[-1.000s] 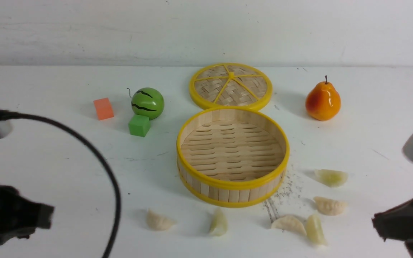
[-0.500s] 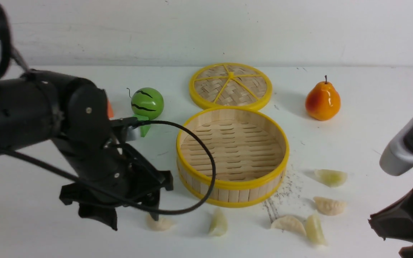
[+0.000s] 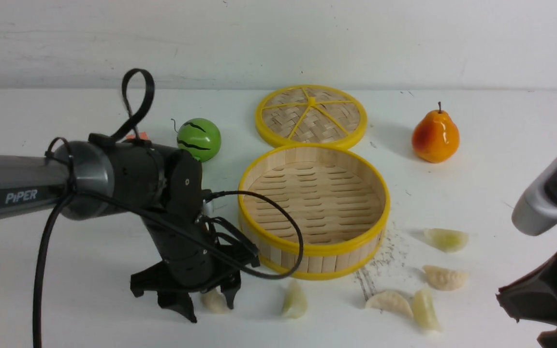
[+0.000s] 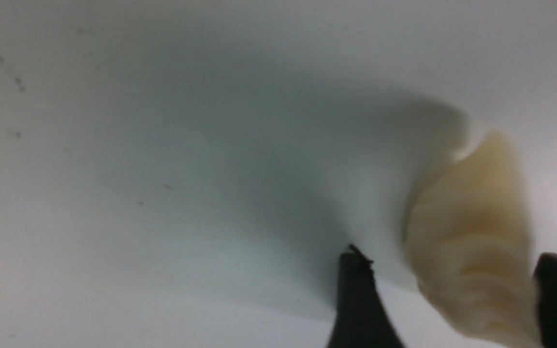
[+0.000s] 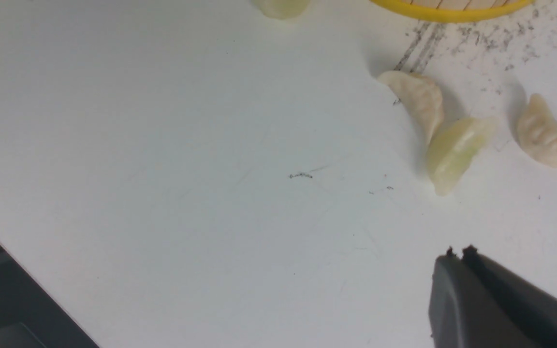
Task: Put the dumplings into the steamer on the white table.
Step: 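Reach for and grasp a dumpling on the table with the left gripper, then place the dumpling into the bamboo steamer basket with the left gripper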
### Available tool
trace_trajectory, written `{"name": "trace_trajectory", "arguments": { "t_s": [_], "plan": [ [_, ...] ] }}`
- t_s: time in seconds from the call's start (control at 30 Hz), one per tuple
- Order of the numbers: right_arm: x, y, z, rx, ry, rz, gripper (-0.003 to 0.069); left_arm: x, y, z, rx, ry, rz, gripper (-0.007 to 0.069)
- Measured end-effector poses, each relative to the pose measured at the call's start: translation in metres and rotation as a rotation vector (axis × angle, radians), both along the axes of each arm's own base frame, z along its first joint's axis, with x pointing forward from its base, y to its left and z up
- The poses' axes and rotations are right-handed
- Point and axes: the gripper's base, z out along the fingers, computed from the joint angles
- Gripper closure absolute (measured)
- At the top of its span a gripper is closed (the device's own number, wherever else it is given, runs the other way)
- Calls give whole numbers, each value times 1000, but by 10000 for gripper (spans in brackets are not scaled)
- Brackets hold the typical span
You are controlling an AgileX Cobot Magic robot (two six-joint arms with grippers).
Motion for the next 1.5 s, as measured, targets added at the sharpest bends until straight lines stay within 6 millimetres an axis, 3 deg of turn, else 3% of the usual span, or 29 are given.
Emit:
{"name": "trace_trajectory", "arguments": {
  "t_s": [0.1, 0.23, 0.5, 0.63, 0.73, 1.03, 1.37, 1.5],
  "plan": [
    [0, 0, 0, 0, -1, 0, 664, -1, 0, 1, 13, 4, -59, 472],
    [0, 0, 0, 1, -3, -1, 662, 5, 0, 17, 39, -27, -137, 465],
    [3, 1, 2, 14, -33, -11, 657, 35, -13, 147, -5, -291, -255, 463],
    [5, 1, 3, 23, -53, -18, 655, 47, -27, 179, -64, -324, -316, 463],
    [5, 1, 4, 27, -63, -22, 653, 60, -47, 175, -74, -332, -358, 463],
    [6, 1, 4, 28, -67, -23, 650, 85, -125, 118, -37, -362, -482, 463],
    [6, 1, 4, 20, -69, -23, 645, 121, -147, 57, -88, -462, -371, 460],
    [7, -2, 3, 1, -71, -40, 640, 125, -149, 48, -88, -481, -370, 360]
  ]
}}
